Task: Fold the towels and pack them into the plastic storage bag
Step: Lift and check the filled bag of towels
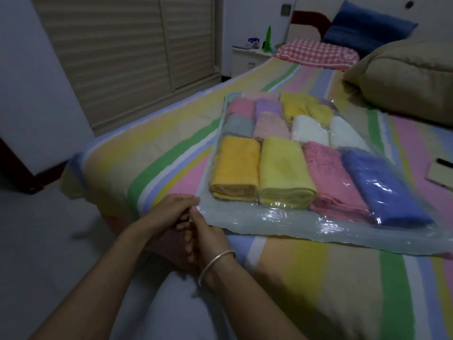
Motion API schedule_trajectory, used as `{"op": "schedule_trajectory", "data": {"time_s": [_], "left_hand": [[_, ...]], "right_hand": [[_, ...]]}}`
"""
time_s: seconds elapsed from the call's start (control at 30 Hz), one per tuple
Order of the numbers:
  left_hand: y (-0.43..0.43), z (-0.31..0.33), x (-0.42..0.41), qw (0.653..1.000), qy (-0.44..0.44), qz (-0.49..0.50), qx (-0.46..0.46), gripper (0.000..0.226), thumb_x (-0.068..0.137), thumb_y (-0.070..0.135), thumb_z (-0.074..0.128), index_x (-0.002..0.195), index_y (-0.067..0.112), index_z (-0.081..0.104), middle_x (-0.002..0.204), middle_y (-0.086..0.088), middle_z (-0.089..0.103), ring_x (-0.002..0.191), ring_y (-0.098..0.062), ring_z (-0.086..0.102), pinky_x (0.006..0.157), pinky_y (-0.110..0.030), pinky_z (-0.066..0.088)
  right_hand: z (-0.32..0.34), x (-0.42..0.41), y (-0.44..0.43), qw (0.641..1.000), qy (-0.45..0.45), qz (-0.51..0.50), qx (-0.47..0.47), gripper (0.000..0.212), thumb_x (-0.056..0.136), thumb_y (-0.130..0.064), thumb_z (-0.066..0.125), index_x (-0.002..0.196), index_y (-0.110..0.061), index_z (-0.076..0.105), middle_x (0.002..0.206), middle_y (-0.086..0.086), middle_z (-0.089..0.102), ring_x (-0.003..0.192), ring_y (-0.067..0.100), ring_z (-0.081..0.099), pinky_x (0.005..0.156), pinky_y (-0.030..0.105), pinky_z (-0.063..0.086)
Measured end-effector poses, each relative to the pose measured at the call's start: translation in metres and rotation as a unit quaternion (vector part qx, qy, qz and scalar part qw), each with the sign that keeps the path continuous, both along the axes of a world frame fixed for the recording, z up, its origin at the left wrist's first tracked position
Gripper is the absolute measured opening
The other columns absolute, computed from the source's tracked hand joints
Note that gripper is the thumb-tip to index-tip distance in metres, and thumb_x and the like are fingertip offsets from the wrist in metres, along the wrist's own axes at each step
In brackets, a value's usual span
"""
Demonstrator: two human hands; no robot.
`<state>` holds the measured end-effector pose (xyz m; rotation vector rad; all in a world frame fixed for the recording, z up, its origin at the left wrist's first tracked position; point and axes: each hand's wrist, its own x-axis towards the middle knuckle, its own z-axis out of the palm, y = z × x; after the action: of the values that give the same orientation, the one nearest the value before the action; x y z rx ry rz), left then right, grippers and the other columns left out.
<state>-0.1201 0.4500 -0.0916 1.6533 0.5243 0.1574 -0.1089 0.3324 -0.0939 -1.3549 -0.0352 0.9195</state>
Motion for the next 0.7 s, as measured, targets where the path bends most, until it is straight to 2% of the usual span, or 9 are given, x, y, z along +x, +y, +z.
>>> {"op": "schedule_trajectory", "data": {"time_s": [0.07, 0.13, 0.2, 0.27, 0.3, 0.37, 0.43, 0.57, 0.7], "left_hand": [[0.002, -0.005, -0.002, 1.000, -0.010, -0.005, 0.017, 0.041, 0.097, 0.017, 0.051, 0.056, 0.012, 0.045, 0.041, -0.007, 0.032, 0.033, -0.016, 0.031, 0.039, -0.019, 0.025], [0.001, -0.009, -0.003, 0.999, -0.024, 0.002, 0.034, 0.041, 0.098, 0.015, 0.048, 0.058, 0.012, 0.043, 0.042, -0.005, 0.031, 0.031, -0.011, 0.028, 0.036, -0.016, 0.023], [-0.001, -0.012, -0.003, 0.998, -0.046, 0.000, 0.030, 0.042, 0.099, 0.012, 0.045, 0.058, 0.011, 0.042, 0.039, -0.002, 0.033, 0.029, -0.007, 0.028, 0.034, -0.014, 0.022], [-0.001, -0.015, -0.003, 0.998, -0.059, -0.007, 0.029, 0.043, 0.100, 0.011, 0.044, 0.057, 0.011, 0.042, 0.036, 0.005, 0.038, 0.029, -0.005, 0.028, 0.034, -0.014, 0.020], [0.000, -0.016, -0.004, 0.998, -0.062, -0.008, 0.030, 0.044, 0.100, 0.010, 0.043, 0.056, 0.011, 0.042, 0.035, 0.006, 0.038, 0.029, -0.005, 0.027, 0.034, -0.014, 0.020], [0.000, -0.016, -0.004, 0.997, -0.068, -0.005, 0.027, 0.044, 0.100, 0.009, 0.043, 0.055, 0.010, 0.042, 0.035, 0.007, 0.037, 0.029, -0.005, 0.026, 0.034, -0.014, 0.019], [0.000, -0.015, -0.004, 0.998, -0.070, 0.004, 0.009, 0.041, 0.099, 0.008, 0.043, 0.059, 0.007, 0.039, 0.035, 0.009, 0.032, 0.029, -0.004, 0.025, 0.033, -0.015, 0.020], [-0.004, -0.016, -0.002, 0.996, -0.071, 0.034, -0.035, 0.038, 0.098, 0.006, 0.044, 0.060, 0.007, 0.038, 0.037, 0.010, 0.026, 0.030, -0.003, 0.022, 0.032, -0.013, 0.022], [-0.009, -0.015, 0.003, 0.995, -0.050, 0.080, -0.029, 0.044, 0.098, 0.013, 0.046, 0.055, 0.008, 0.042, 0.036, 0.002, 0.032, 0.028, -0.012, 0.029, 0.035, -0.016, 0.024]], "right_hand": [[0.000, 0.001, 0.008, 0.999, -0.008, -0.039, -0.002, 0.049, 0.097, -0.037, 0.049, 0.063, -0.004, 0.060, 0.035, -0.002, 0.043, 0.027, 0.009, 0.035, 0.033, 0.012, 0.026], [-0.001, 0.001, 0.016, 0.996, -0.010, -0.092, 0.001, 0.045, 0.096, -0.027, 0.053, 0.058, -0.003, 0.059, 0.040, 0.002, 0.051, 0.032, 0.011, 0.044, 0.036, 0.017, 0.033], [-0.006, 0.001, 0.023, 0.989, -0.054, -0.132, -0.026, 0.031, 0.093, -0.021, 0.057, 0.071, -0.004, 0.070, 0.070, 0.008, 0.070, 0.065, 0.014, 0.066, 0.062, 0.024, 0.051], [-0.008, -0.003, 0.027, 0.980, -0.102, -0.165, -0.052, 0.025, 0.091, -0.021, 0.059, 0.088, -0.001, 0.074, 0.095, 0.011, 0.074, 0.097, 0.018, 0.067, 0.088, 0.032, 0.050], [-0.007, -0.004, 0.028, 0.977, -0.113, -0.170, -0.057, 0.025, 0.091, -0.020, 0.059, 0.092, 0.000, 0.074, 0.098, 0.013, 0.073, 0.102, 0.020, 0.066, 0.089, 0.032, 0.049], [-0.005, -0.001, 0.024, 0.980, -0.116, -0.145, -0.068, 0.029, 0.093, -0.021, 0.058, 0.097, 0.004, 0.071, 0.100, 0.019, 0.071, 0.102, 0.027, 0.065, 0.078, 0.027, 0.047], [-0.002, 0.006, 0.016, 0.980, -0.133, -0.105, -0.103, 0.033, 0.094, -0.025, 0.055, 0.092, 0.006, 0.069, 0.094, 0.026, 0.068, 0.094, 0.033, 0.064, 0.068, 0.024, 0.038], [0.000, 0.016, 0.002, 0.972, -0.146, -0.116, -0.142, 0.042, 0.088, -0.029, 0.058, 0.051, -0.010, 0.053, 0.060, 0.009, 0.054, 0.070, 0.021, 0.052, 0.071, 0.036, 0.043], [-0.003, 0.014, 0.005, 0.975, -0.126, -0.132, -0.130, 0.043, 0.086, -0.032, 0.059, 0.049, -0.012, 0.052, 0.061, 0.010, 0.055, 0.066, 0.021, 0.051, 0.067, 0.033, 0.041]]}}
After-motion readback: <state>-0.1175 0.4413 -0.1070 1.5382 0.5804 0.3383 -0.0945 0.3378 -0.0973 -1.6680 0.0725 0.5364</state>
